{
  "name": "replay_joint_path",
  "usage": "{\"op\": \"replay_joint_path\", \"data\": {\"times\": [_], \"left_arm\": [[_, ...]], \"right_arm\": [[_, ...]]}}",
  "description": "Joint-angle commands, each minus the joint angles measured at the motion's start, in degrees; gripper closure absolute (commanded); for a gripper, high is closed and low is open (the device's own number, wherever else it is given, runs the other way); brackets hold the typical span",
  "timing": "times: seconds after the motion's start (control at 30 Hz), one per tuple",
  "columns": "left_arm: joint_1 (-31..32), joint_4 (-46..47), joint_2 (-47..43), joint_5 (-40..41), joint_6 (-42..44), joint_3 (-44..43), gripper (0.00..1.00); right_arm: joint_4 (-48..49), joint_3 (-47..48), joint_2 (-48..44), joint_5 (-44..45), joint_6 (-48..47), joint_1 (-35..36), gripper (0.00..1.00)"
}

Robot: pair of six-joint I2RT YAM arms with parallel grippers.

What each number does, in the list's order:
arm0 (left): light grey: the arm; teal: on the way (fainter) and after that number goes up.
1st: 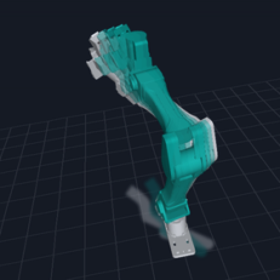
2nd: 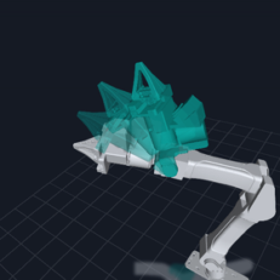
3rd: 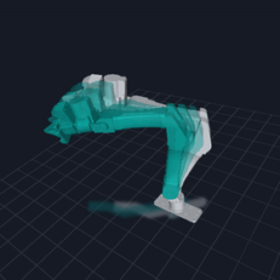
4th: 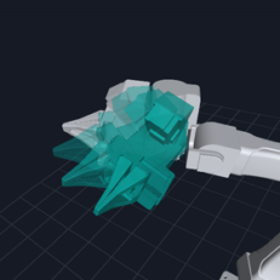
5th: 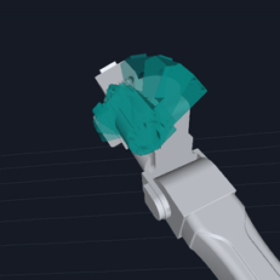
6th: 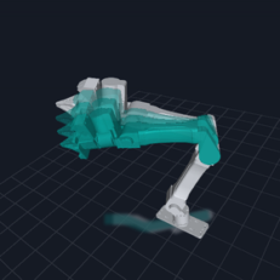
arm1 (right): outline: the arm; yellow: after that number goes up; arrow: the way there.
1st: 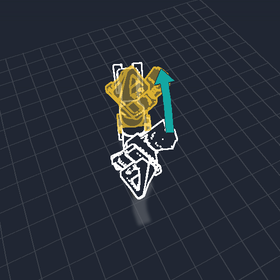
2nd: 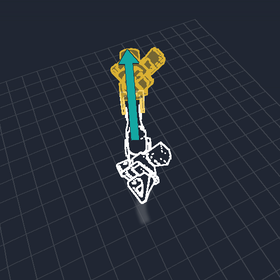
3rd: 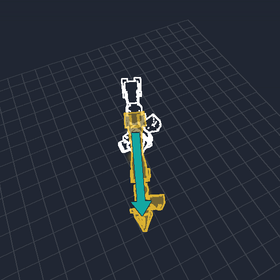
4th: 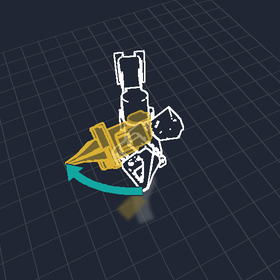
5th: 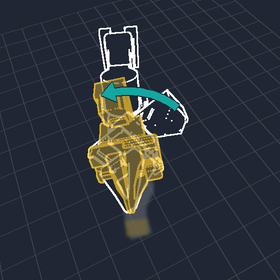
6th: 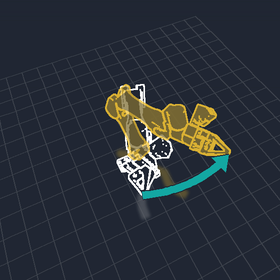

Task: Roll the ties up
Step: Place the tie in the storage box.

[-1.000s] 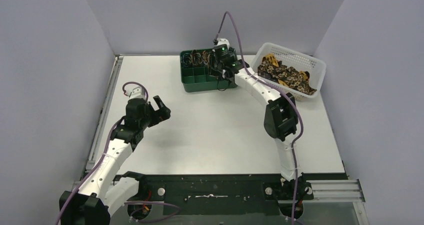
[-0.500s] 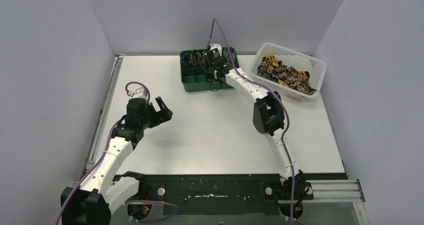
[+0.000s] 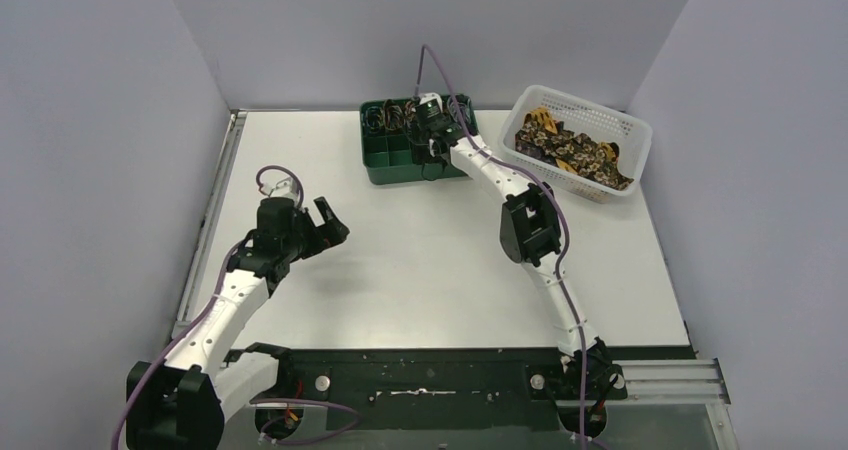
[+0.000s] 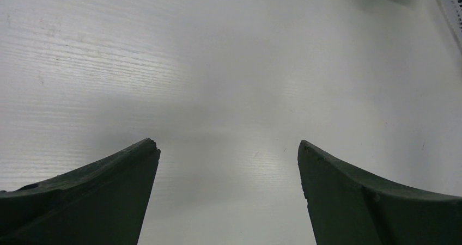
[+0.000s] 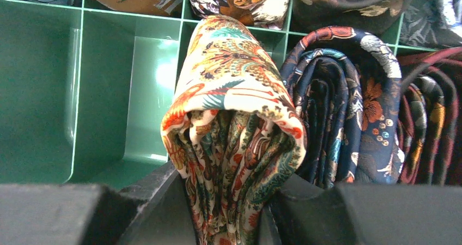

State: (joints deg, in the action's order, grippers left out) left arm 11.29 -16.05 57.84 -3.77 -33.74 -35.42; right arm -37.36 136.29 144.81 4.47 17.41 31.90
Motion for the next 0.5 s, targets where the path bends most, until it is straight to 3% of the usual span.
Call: {"op": "replay_joint_path", "data": {"times": [0.0,0.47], "left_arm": [[-0.49,1.61,-0.13,-1.13,0.83,-1.96,0.03],[-1.63,0.71,1.34,-3.63,3.16,-3.66,0.03]], "right_arm": [[-4.36,2.75,-1.65,-0.61,-2.08,-0.35,1.00],[-17.88,3.81,-2.02,-3.77,-7.40,-0.63,1.00]]}}
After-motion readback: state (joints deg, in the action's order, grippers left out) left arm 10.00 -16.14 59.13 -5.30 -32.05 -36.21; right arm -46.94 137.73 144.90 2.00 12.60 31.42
